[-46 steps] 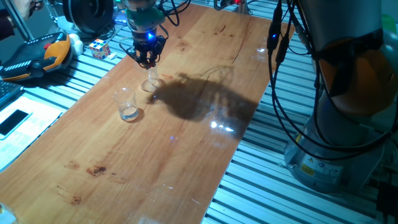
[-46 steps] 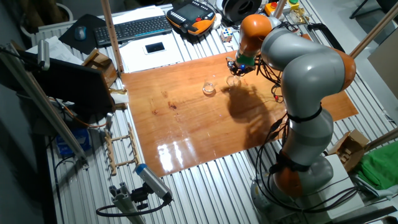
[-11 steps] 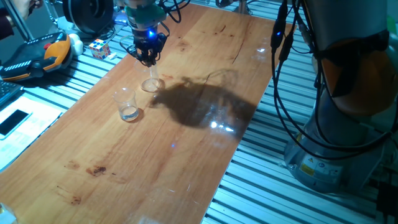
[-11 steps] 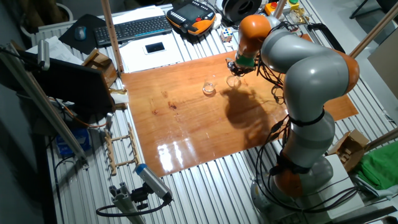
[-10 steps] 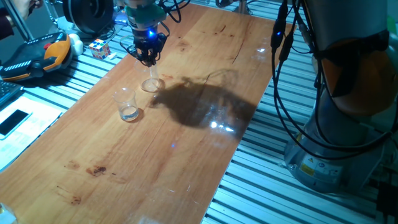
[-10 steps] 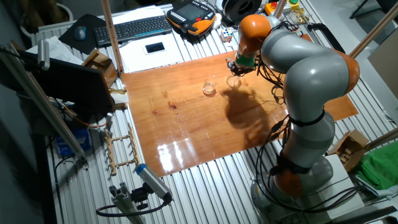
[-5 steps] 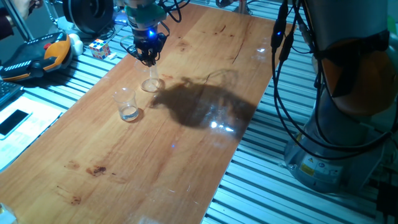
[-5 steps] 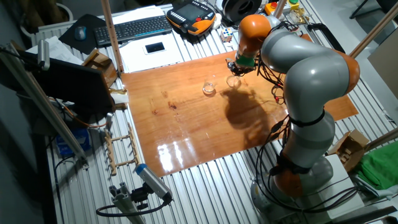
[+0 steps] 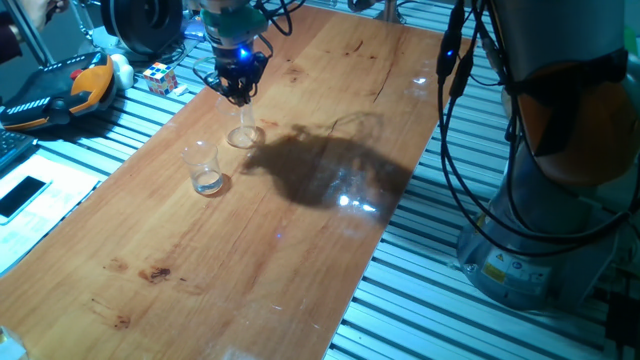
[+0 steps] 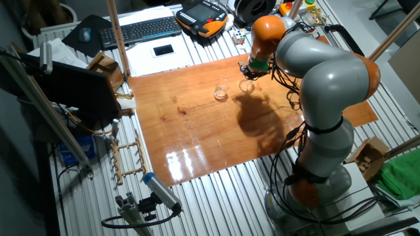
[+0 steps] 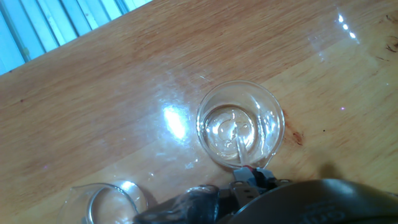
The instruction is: Transfer liquid using a dropper
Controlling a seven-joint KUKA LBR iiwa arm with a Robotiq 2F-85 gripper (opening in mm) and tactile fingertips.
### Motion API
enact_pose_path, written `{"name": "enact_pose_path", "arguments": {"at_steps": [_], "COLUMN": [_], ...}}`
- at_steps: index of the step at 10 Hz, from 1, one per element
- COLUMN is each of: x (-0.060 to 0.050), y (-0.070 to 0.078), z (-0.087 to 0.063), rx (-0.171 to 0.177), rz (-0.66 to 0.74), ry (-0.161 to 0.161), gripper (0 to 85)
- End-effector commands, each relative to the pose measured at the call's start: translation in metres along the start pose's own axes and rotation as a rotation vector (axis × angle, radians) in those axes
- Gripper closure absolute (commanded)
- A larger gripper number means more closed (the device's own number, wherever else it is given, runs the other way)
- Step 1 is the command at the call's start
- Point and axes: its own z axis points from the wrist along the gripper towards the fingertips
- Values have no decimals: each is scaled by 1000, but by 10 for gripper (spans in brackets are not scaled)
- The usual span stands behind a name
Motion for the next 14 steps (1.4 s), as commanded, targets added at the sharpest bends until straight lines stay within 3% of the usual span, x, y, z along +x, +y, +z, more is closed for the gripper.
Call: {"name": "enact_pose_path", "arguments": {"at_steps": [1,6,10,14], "x": [0,-1,2,7], "y": [0,2,6,15], "z": [-1,-22,-56,-88], "rx": [-1,-8,-8,-2], "rz": [-1,0,-24,-32], "ry": [-1,-13,-30,-21], "gripper": [840,840,840,840]}}
